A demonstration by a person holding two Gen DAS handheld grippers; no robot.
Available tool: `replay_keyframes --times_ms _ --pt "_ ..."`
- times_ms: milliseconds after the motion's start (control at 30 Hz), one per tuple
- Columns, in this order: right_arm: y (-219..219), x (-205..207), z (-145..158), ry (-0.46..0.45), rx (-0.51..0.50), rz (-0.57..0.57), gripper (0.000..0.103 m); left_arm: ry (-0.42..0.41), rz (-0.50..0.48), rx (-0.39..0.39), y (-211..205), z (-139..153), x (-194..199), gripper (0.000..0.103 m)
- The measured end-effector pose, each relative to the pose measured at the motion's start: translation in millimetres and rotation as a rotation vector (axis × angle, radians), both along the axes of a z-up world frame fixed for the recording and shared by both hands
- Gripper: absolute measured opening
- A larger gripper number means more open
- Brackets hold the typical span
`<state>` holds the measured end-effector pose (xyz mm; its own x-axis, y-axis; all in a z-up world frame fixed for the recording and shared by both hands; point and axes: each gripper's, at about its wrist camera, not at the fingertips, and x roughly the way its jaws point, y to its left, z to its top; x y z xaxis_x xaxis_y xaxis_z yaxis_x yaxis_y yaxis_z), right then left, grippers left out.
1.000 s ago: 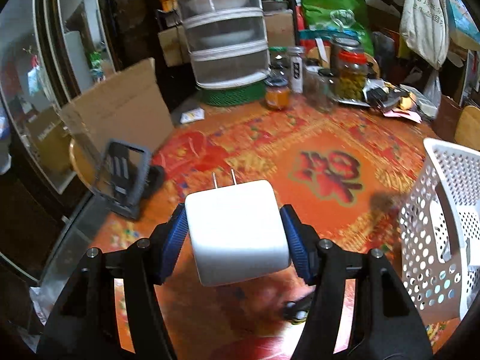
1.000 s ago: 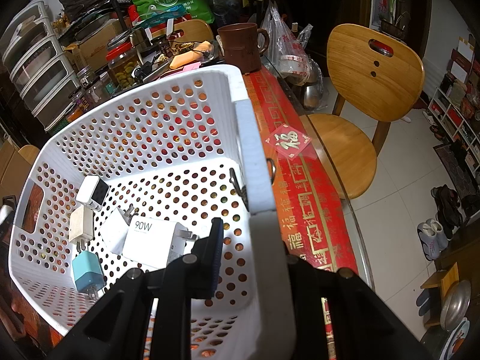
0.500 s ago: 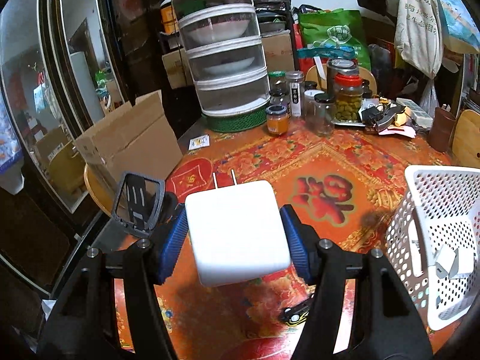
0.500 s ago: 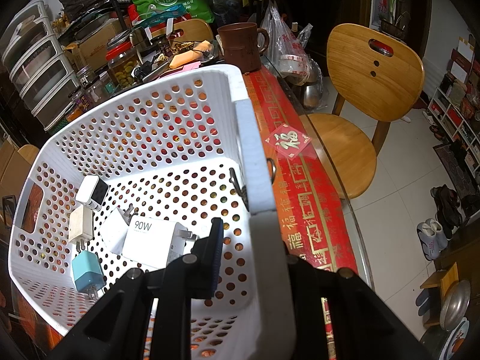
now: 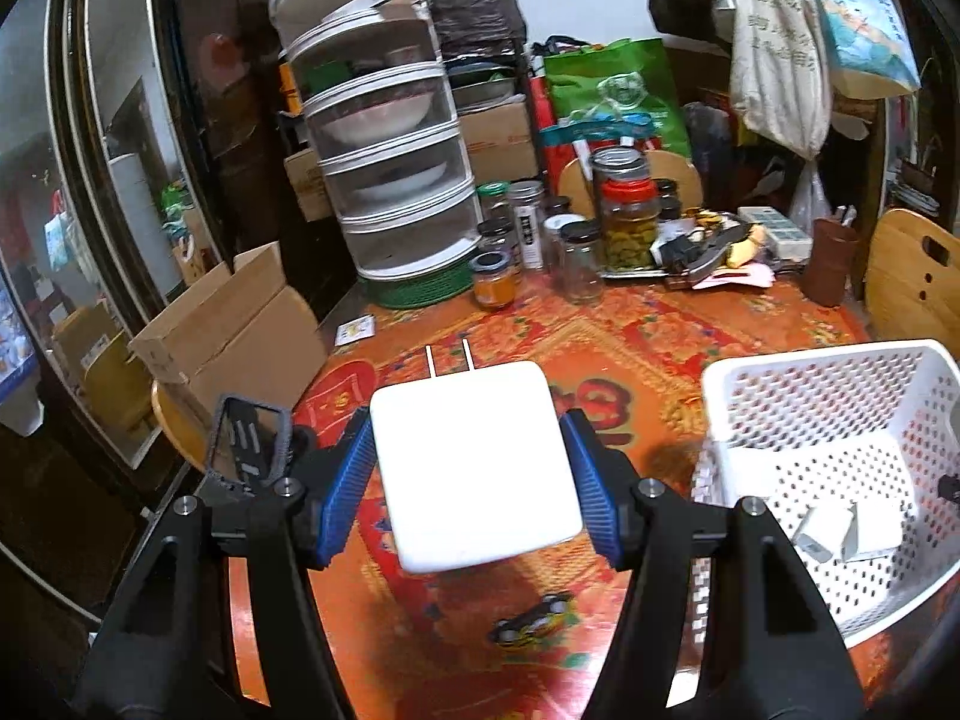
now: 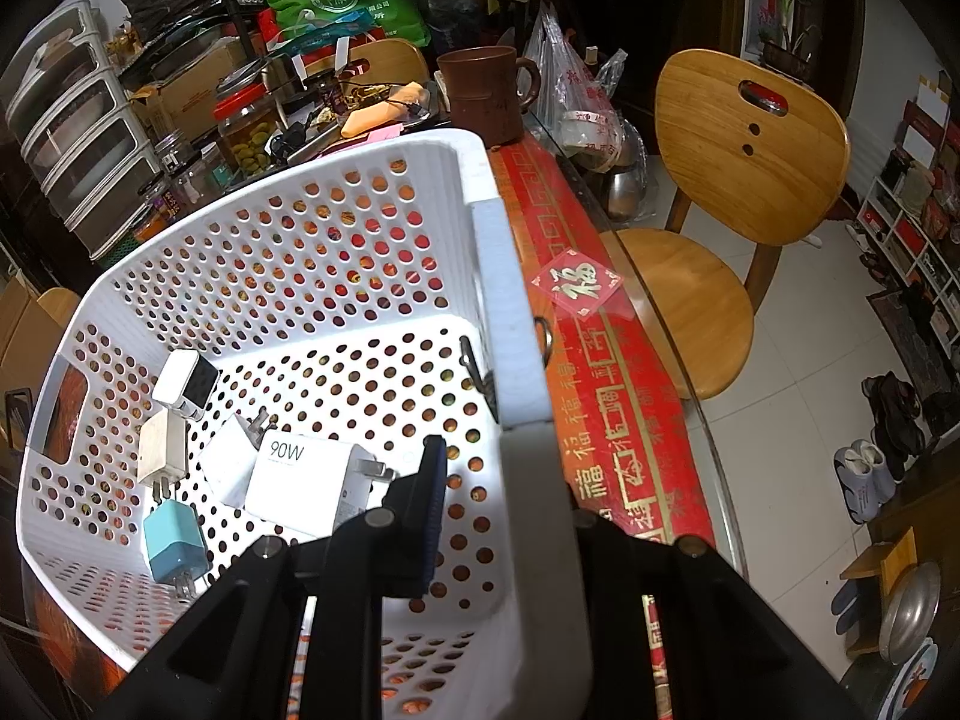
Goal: Organize rigid objects
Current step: 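Carry the white square charger into the basket and open the left tool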
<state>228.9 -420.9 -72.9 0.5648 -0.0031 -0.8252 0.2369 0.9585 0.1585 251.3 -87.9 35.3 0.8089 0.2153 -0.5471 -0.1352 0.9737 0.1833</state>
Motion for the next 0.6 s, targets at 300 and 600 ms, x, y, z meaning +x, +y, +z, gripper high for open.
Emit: replay_keyframes --times_ms 300,600 --pt "1 0 0 -0.002 -0.002 0.004 0.021 0.035 -0.147 0.003 -76 4 2 0.059" --pt "1 0 1 -0.002 -0.002 0.005 0.021 0.205 -0.362 0.021 -159 -41 10 0.06"
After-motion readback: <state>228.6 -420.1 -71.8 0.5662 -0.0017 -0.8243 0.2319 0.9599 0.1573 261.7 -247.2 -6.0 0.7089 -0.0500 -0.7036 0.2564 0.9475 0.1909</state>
